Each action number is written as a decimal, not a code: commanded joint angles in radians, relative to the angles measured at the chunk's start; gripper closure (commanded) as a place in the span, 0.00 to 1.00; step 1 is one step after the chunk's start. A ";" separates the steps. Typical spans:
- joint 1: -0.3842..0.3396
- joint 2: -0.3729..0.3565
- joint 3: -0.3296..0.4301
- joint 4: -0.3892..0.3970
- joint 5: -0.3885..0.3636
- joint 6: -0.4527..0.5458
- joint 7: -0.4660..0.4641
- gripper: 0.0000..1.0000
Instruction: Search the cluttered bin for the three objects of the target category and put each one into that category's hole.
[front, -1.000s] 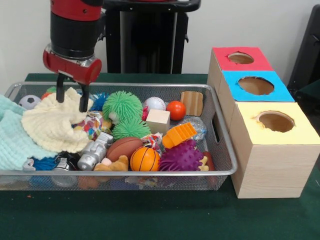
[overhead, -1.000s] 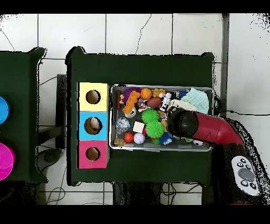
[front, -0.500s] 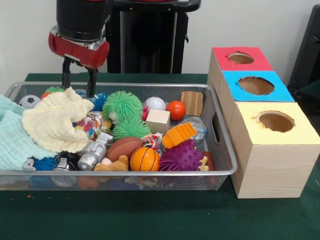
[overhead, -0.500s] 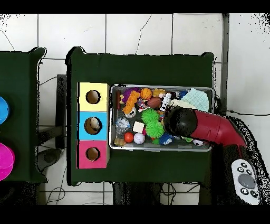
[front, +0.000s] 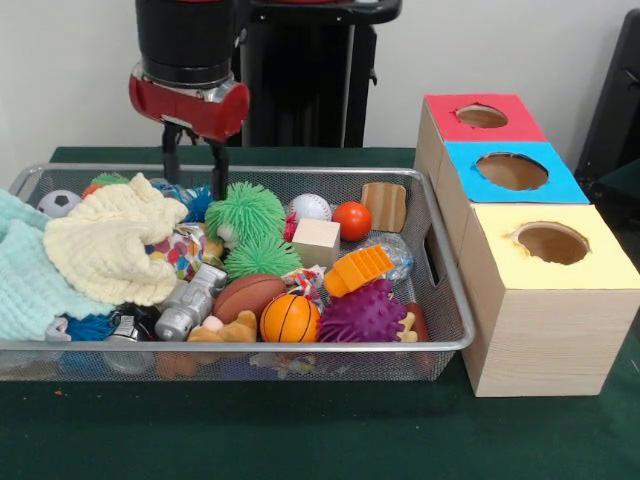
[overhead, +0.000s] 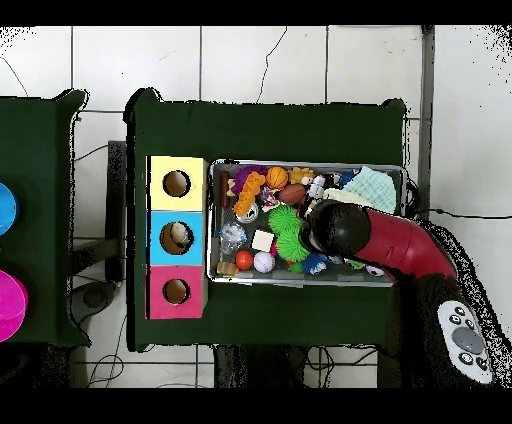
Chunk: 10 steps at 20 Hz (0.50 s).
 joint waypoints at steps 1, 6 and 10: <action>0.014 0.076 0.133 0.092 0.047 -0.060 0.070 0.00; 0.082 0.113 0.097 0.048 0.052 -0.079 0.136 0.00; 0.115 0.130 0.080 0.036 0.068 -0.085 0.155 0.00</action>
